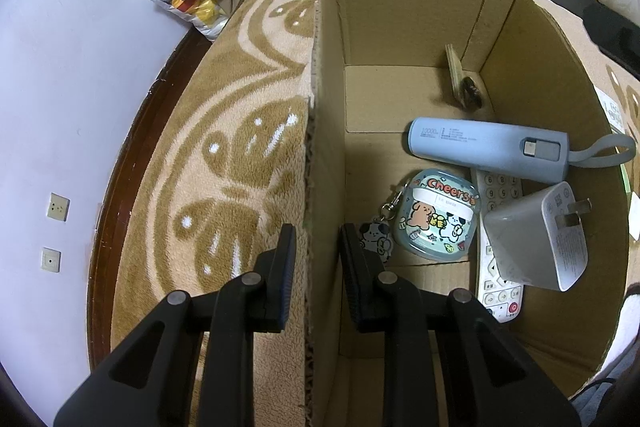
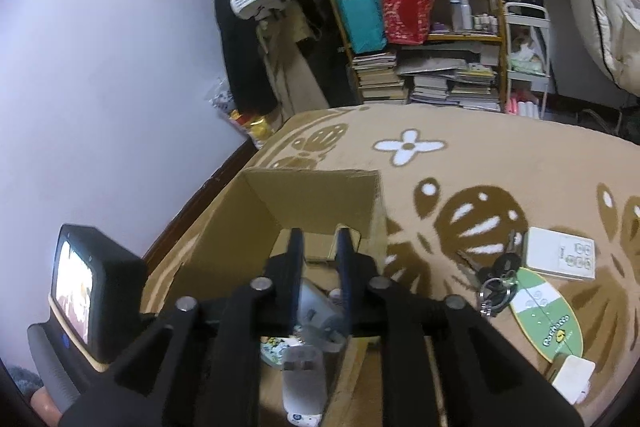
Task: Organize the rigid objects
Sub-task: 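Lower the key into the box and open the right tool, then grasp the key bundle by its carabiner ring with the right tool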
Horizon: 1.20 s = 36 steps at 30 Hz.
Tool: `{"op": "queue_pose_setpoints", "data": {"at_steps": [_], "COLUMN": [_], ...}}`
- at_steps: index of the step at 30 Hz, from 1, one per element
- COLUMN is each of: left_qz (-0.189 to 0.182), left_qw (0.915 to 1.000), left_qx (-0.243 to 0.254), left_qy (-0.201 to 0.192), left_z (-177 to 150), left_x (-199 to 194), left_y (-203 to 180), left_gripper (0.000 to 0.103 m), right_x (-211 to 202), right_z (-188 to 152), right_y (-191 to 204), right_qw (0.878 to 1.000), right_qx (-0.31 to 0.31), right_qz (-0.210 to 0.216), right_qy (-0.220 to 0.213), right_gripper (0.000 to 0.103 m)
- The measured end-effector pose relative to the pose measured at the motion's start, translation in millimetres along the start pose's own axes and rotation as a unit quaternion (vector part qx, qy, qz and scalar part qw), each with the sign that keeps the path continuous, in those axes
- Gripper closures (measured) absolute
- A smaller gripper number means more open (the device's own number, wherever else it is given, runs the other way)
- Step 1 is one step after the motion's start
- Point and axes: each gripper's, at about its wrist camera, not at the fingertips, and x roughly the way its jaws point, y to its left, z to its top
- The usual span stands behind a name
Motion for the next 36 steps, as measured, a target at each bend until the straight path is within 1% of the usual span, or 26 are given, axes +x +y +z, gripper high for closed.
{"op": "queue_pose_setpoints", "data": {"at_steps": [1,2,3,4,5,7,9,11,13,15,19,22,26,33,35,36], "left_qz": [0.000,0.000,0.000,0.000,0.000,0.001,0.002,0.002,0.002,0.001,0.002,0.002,0.001,0.001,0.000,0.000], "left_qw": [1.0000,1.0000,1.0000,1.0000,1.0000,1.0000,1.0000,1.0000,1.0000,1.0000,1.0000,1.0000,1.0000,1.0000,1.0000,1.0000], "left_qx": [0.000,0.000,0.000,0.000,0.000,0.002,0.003,0.003,0.003,0.003,0.003,0.004,0.002,0.002,0.002,0.002], "left_qy": [0.000,0.000,0.000,0.000,0.000,0.000,-0.001,-0.001,-0.001,0.000,0.000,0.000,0.000,0.002,0.002,0.002], "left_z": [0.0,0.1,0.1,0.5,0.6,0.4,0.1,-0.1,-0.2,-0.5,-0.8,-0.9,-0.9,0.2,0.4,0.3], "left_x": [0.1,0.1,-0.1,-0.3,-0.4,-0.6,-1.0,-1.2,-1.0,-0.9,-1.1,-1.2,-1.1,-0.5,0.0,0.0], "left_y": [0.1,0.1,0.0,-0.3,-0.5,-0.8,-1.8,-2.2,-2.3,-2.9,-3.3,-3.8,-3.5,-3.0,-2.4,-2.5], "left_gripper": [0.081,0.081,0.081,0.081,0.081,0.081,0.081,0.081,0.081,0.081,0.081,0.081,0.081,0.081,0.081,0.081], "right_x": [-2.0,-3.6,-5.5,-7.1,-8.9,-9.8,-10.0,-10.3,-8.8,-5.5,4.8,13.9,29.1,46.9,50.3,52.3], "right_z": [0.9,2.3,3.3,4.0,4.9,6.8,8.8,9.9,8.7,8.1,2.3,-4.4,-16.1,-25.7,-27.8,-28.5], "right_y": [-4.1,-7.6,-11.5,-15.3,-20.0,-27.7,-35.0,-44.4,-58.3,-72.5,-102.0,-116.8,-131.2,-133.0,-131.5,-131.1], "right_qw": [1.000,1.000,1.000,0.999,0.999,0.998,0.997,0.995,0.993,0.991,0.986,0.982,0.981,0.982,0.983,0.983], "right_qx": [0.004,0.008,0.013,0.019,0.024,0.030,0.033,0.037,0.053,0.072,0.113,0.127,0.126,0.098,0.090,0.088], "right_qz": [-0.009,-0.016,-0.023,-0.029,-0.037,-0.054,-0.065,-0.081,-0.099,-0.106,-0.120,-0.137,-0.147,-0.162,-0.159,-0.159], "right_qy": [-0.004,-0.007,-0.013,-0.019,-0.024,-0.025,-0.028,-0.033,-0.041,-0.040,-0.024,-0.016,-0.003,0.009,0.013,0.017], "right_gripper": [0.061,0.054,0.044,0.038,0.035,0.024,0.019,0.011,0.001,0.000,0.000,0.000,0.000,0.000,0.006,0.013]}}
